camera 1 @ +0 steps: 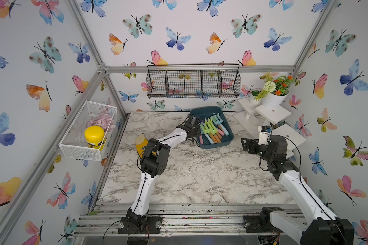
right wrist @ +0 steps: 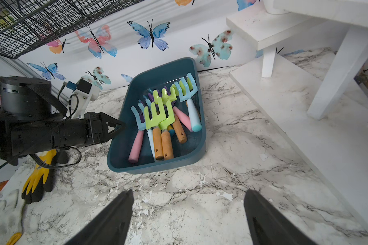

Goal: Take the hand rake out of the storage box
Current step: Move the storage box to the center of the board.

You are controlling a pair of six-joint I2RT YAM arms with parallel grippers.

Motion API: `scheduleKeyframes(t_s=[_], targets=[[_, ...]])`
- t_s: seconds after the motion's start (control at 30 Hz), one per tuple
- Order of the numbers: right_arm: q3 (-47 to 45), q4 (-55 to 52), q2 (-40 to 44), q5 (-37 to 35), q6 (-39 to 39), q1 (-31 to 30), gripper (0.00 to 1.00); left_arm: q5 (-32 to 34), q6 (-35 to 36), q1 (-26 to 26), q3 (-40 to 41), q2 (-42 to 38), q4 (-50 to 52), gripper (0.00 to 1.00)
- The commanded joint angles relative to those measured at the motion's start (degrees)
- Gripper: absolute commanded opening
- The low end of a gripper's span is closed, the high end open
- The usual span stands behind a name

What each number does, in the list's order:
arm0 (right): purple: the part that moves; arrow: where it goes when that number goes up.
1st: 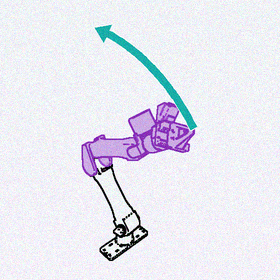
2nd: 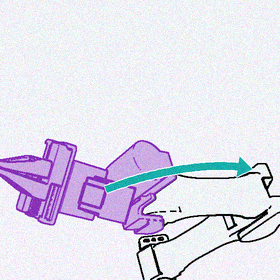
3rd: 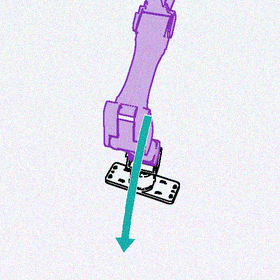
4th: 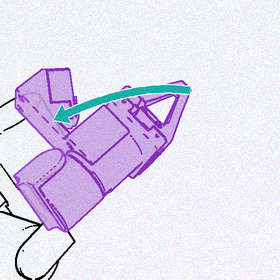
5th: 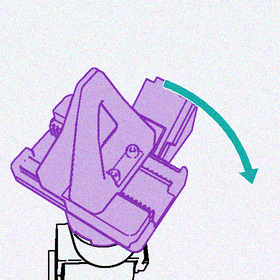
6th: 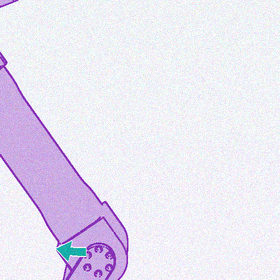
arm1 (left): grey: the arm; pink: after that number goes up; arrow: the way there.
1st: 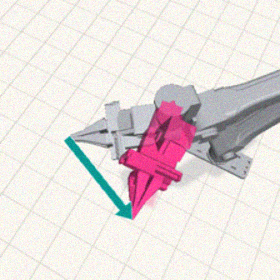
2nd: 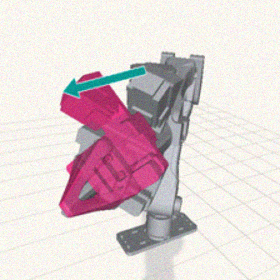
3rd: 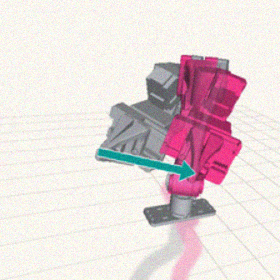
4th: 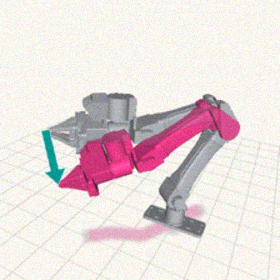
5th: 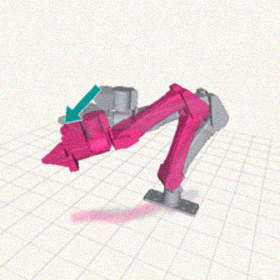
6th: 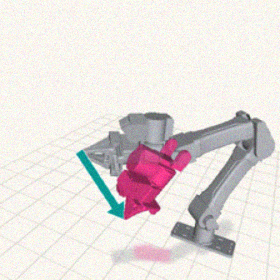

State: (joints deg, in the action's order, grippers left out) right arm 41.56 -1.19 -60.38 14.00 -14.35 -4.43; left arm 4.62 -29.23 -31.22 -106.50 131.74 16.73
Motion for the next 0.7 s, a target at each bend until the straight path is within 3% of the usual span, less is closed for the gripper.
scheduleKeyframes(t_s=[0.0, 0.1, 0.33, 0.67], targets=[[0.19, -0.56, 0.61, 1.55, -0.04, 0.21, 0.88, 3.24, -0.60, -0.59, 0.42, 0.83, 1.41, 0.27], [0.27, -0.68, 0.95, 1.72, -0.15, 0.21, 0.87, 4.10, -0.74, -0.57, 2.20, 0.03, 1.11, 0.17], [0.36, -1.21, 1.24, 2.30, -0.41, 0.21, 0.86, 7.52, -0.12, -0.51, 4.93, -2.14, 2.76, 0.07], [0.54, -2.36, 1.93, 3.38, -0.75, 0.21, 0.86, 13.01, -1.68, -0.33, 19.15, -12.25, 0.09, 0.04]])
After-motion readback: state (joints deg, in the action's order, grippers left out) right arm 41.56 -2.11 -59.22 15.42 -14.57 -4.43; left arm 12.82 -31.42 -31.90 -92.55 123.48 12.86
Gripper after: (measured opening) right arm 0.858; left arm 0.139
